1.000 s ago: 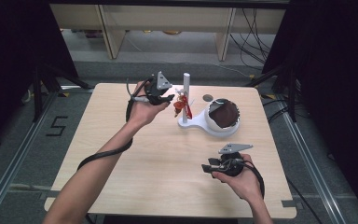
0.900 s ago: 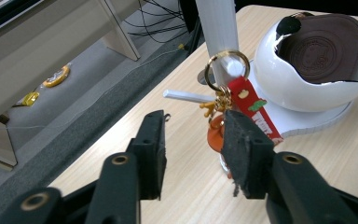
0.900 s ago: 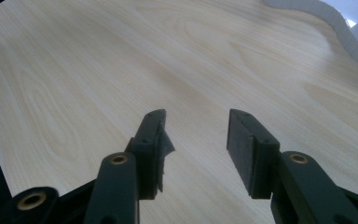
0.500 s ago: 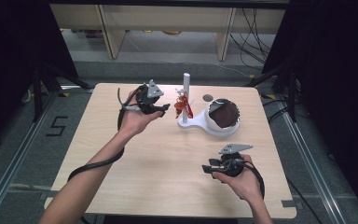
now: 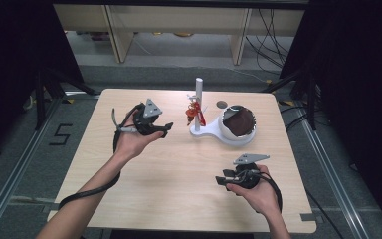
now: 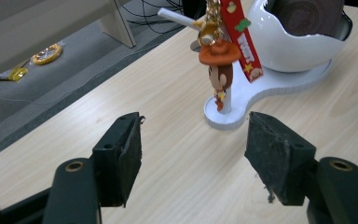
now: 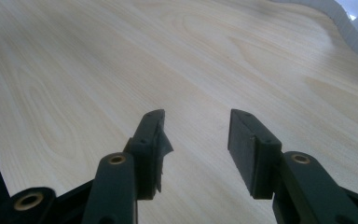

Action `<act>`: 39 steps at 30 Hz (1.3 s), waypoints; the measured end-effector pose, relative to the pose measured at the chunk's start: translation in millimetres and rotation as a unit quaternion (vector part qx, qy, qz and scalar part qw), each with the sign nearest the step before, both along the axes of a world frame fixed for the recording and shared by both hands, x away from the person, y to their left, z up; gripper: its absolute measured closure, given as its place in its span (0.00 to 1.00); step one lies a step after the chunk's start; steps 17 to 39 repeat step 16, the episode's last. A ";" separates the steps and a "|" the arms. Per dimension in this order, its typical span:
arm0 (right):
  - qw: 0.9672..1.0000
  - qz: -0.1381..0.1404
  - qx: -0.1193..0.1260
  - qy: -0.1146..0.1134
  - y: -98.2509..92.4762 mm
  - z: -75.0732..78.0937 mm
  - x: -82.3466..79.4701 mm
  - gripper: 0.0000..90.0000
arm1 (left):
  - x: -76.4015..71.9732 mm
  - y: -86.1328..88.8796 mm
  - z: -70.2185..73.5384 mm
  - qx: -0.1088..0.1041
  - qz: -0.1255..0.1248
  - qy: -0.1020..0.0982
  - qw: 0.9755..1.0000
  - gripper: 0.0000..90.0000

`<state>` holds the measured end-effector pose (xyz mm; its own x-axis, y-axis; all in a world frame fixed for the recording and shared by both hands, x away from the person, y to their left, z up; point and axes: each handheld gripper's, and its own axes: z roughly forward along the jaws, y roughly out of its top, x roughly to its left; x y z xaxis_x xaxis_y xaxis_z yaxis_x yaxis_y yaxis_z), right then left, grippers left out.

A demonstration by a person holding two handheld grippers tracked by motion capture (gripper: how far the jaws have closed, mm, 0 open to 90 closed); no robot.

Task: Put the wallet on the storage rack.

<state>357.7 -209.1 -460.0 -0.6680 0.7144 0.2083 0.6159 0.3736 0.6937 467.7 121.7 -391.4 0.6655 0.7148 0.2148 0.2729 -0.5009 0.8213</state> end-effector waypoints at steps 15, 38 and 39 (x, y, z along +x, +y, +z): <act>1.000 -0.008 0.005 -0.002 -8.1 -4.0 2.0 0.62 | -94.2 54.7 -91.8 -0.113 0.026 0.014 0.993 0.33; 1.000 -0.008 0.005 -0.002 -8.1 -4.0 2.0 0.62 | -94.2 54.7 -91.8 -0.113 0.026 0.014 0.993 0.32; 1.000 -0.008 0.005 -0.002 -8.1 -4.0 2.0 0.62 | -94.2 54.7 -91.8 -0.113 0.026 0.014 0.993 0.32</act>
